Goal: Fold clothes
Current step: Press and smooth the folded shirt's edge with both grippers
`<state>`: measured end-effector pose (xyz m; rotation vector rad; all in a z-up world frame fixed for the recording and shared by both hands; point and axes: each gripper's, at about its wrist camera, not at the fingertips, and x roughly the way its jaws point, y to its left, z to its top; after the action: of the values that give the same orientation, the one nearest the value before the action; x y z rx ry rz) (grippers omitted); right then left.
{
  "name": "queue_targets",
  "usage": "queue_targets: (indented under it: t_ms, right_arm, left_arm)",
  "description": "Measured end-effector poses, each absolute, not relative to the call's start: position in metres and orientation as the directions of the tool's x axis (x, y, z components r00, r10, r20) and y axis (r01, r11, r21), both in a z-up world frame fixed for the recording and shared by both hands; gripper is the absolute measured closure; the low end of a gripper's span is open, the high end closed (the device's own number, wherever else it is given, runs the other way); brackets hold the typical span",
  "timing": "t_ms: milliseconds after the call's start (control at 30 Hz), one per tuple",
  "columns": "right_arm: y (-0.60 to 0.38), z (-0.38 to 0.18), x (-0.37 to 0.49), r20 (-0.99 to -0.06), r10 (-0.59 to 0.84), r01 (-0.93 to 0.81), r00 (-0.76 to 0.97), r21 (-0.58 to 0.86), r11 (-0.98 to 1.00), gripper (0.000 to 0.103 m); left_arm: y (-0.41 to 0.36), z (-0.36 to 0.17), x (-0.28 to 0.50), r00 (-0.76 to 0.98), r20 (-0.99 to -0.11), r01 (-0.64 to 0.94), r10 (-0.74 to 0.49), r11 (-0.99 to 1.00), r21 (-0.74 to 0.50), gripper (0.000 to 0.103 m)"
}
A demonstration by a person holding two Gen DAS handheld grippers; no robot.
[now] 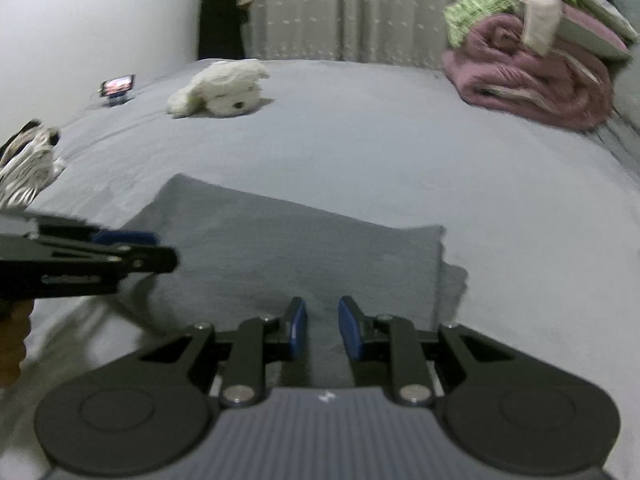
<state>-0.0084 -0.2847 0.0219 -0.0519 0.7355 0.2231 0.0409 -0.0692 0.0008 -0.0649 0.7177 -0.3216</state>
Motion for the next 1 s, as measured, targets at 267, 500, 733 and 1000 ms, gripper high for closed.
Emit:
queue_targets:
  t_ms: [267,500,733,1000]
  right_arm:
    - [-0.301,0.016,0.002,-0.69,0.193,-0.167,0.697,0.106,0.98,0.08]
    - [-0.323,0.021,0.005,-0.7,0.142,-0.087,0.7,0.114,0.99,0.08]
    - [-0.329,0.013,0.01,-0.719,0.115,-0.045,0.686,0.115,0.992,0.077]
    - [-0.327,0.013,0.012,-0.713,0.103,-0.041,0.694,0.104,0.994,0.077]
  left_arm:
    - [-0.065,0.002,0.042,0.71,-0.639,0.251,-0.296,0.954,-0.162,0.073]
    - [-0.048,0.004,0.045,0.706,-0.649,0.209,-0.285,0.958,-0.194,0.074]
    - [-0.046,0.004,0.048,0.701,-0.655,0.202,-0.284,0.959,-0.199,0.074]
    - [-0.038,0.005,0.054,0.703,-0.662,0.153,-0.262,0.964,-0.218,0.074]
